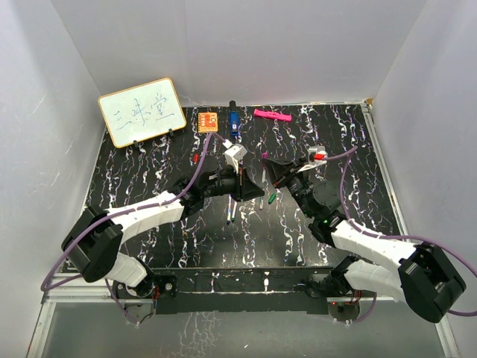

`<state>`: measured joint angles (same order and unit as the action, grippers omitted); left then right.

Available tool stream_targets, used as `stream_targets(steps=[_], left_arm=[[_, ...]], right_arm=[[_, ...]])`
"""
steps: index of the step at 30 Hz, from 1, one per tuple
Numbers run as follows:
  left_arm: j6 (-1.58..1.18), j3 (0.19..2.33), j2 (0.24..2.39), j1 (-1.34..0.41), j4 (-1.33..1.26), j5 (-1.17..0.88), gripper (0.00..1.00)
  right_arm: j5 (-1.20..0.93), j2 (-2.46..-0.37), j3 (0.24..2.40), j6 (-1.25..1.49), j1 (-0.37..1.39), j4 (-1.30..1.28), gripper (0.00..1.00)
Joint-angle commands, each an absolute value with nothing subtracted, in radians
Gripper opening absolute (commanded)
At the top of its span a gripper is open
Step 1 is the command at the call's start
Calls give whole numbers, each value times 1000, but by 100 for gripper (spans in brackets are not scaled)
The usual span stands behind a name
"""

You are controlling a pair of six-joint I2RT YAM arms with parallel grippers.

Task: Insert the pens into the pen caps

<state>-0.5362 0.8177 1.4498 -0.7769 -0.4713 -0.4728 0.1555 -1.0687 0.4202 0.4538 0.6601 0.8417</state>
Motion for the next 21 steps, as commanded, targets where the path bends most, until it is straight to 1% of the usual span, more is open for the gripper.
stream_targets(steps=[1, 21], left_arm=[[-532, 818, 1384, -784, -507, -484, 0], [-517, 838, 1425, -783, -466, -469, 0]], right_arm=[[175, -1059, 433, 445, 660, 895, 0], [168, -1051, 445, 462, 660, 878, 0]])
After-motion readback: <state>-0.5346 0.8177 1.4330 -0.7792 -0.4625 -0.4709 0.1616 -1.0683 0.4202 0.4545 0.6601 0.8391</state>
